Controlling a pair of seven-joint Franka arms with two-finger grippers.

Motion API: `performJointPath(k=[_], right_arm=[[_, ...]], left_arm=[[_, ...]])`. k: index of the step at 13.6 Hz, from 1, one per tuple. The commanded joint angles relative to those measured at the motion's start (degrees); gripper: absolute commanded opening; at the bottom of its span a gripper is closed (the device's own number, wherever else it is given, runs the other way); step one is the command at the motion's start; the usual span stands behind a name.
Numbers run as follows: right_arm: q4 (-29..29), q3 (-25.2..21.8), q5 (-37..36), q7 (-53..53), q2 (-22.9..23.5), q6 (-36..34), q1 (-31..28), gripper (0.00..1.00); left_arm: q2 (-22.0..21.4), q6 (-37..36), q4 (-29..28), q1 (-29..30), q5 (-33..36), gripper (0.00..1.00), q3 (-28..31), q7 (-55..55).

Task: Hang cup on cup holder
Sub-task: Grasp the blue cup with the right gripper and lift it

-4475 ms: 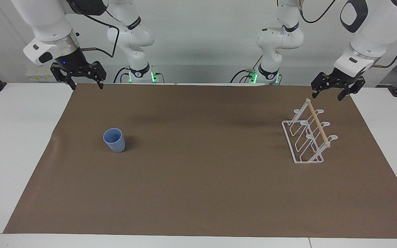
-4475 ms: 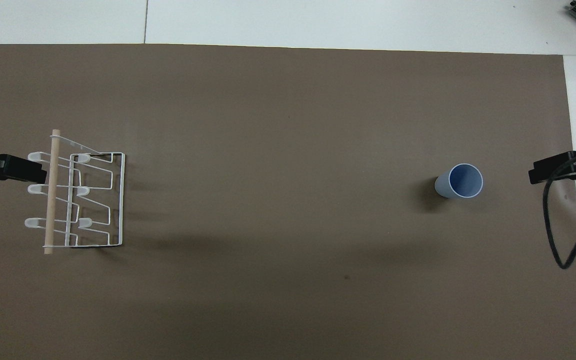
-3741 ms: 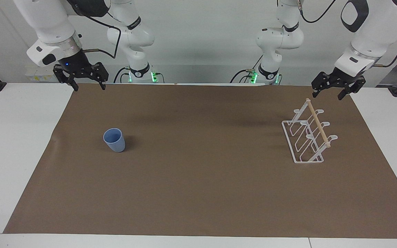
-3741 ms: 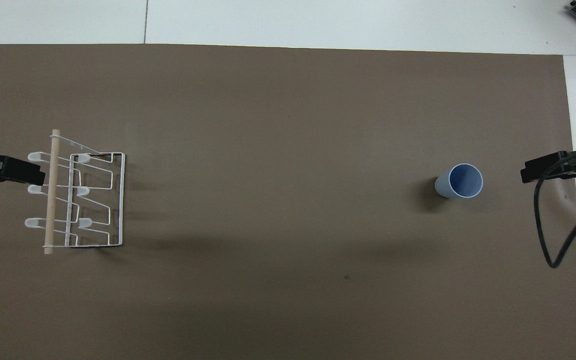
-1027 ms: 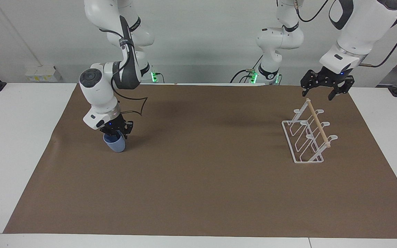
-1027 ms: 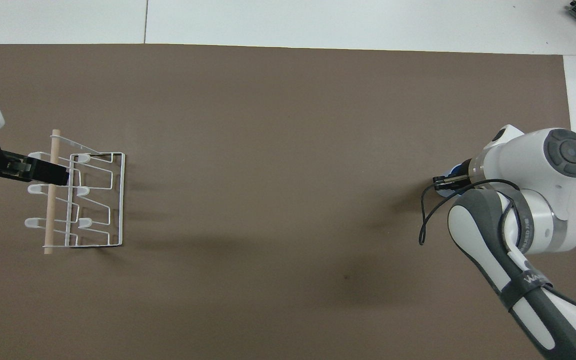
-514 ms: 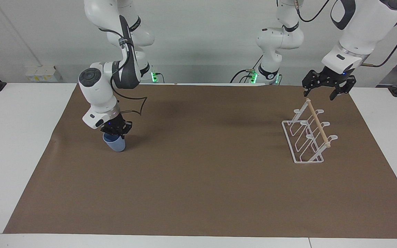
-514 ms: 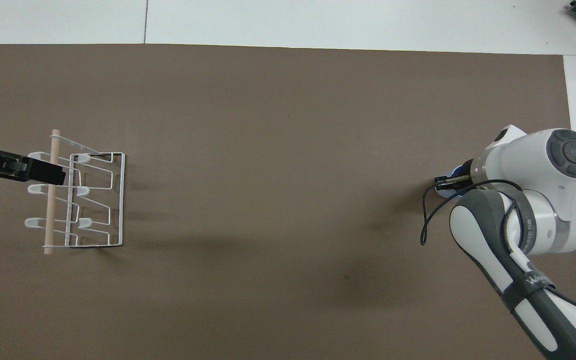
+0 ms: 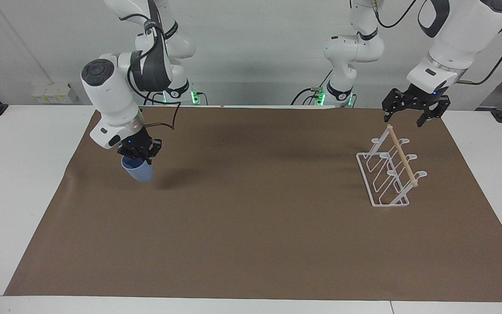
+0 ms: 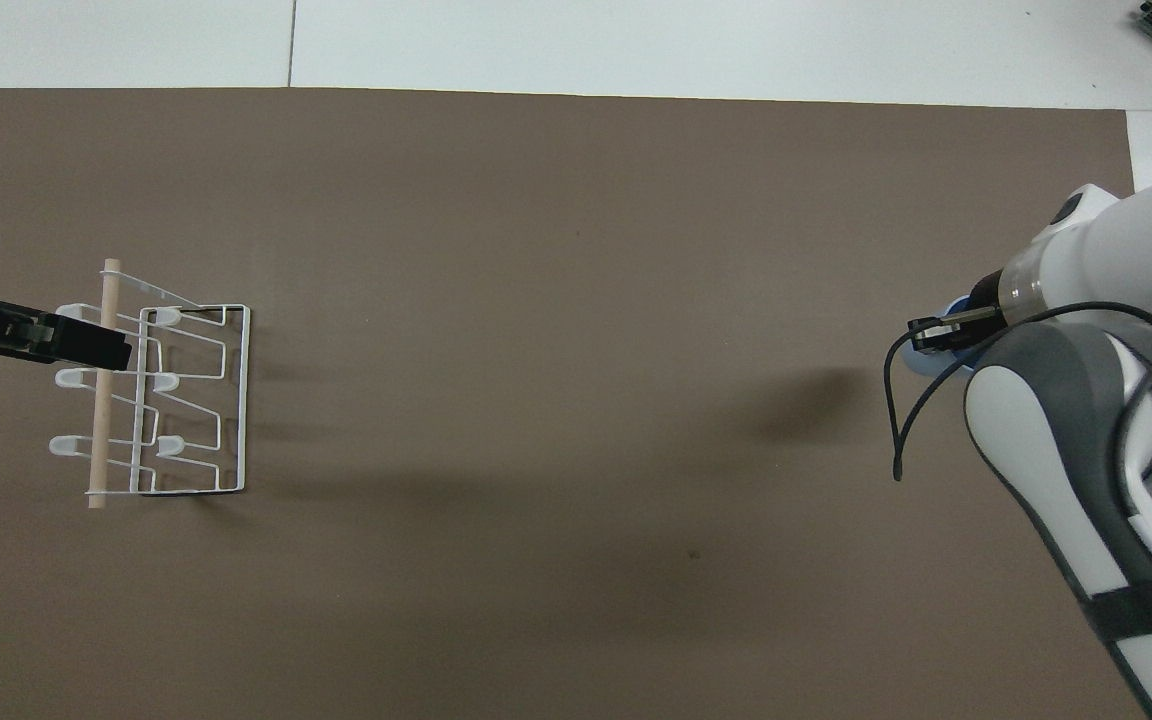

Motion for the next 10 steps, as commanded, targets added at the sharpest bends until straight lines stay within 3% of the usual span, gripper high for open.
performJointPath(k=[1, 6, 10], right_arm=[[3.48, 0.0, 0.21, -0.24, -2.46, -6.53, -0.32, 0.0], [9.81, -0.17, 0.3, -0.86, -6.07, -16.47, -0.84, 0.0], [10.17, -0.08, 4.84, -5.42, -6.07, -17.19, -0.67, 0.0]], left_arm=[[-0.66, 0.24, -0.18, -0.55, -0.35, 1.0, -0.03, 0.0], [-0.57, 2.41, -0.26, -0.37, -0.44, 1.0, -0.12, -0.09], [-0.57, 3.4, -0.35, -0.55, -0.44, 1.0, -0.12, 0.0]])
